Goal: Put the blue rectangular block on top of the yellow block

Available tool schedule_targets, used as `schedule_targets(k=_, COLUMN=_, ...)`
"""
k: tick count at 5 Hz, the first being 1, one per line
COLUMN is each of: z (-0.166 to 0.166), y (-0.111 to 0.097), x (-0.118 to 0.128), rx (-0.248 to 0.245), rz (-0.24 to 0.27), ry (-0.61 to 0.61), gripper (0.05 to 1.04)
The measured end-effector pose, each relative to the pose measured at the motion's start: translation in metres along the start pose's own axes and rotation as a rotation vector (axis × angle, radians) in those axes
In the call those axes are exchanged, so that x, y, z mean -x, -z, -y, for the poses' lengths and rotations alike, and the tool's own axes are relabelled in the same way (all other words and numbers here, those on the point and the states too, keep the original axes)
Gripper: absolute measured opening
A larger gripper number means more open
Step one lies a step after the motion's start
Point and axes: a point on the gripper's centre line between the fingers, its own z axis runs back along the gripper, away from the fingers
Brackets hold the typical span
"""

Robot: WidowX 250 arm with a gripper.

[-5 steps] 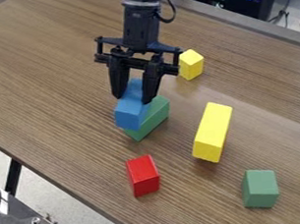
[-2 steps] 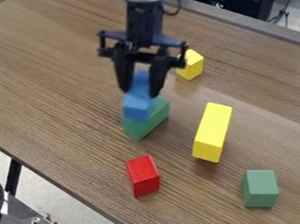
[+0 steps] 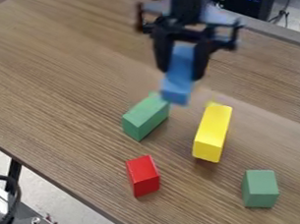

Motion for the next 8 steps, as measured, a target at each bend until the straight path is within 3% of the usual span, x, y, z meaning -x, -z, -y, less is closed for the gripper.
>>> schedule_targets(k=2, z=0.030, y=-0.009, x=0.003, rx=-0.012, rz=-0.042, ry=0.055, gripper=0.507)
schedule_targets(k=4, z=0.047, y=-0.002, x=0.013, rx=0.060, rz=-0.173, ry=0.024, gripper=0.507)
schedule_targets(k=5, z=0.049, y=0.008, x=0.022, rx=0.089, rz=-0.285, ry=-0.043, gripper=0.507)
schedule_targets(k=8, z=0.032, y=0.020, x=0.022, rx=0.083, rz=-0.358, ry=-0.139, gripper=0.507)
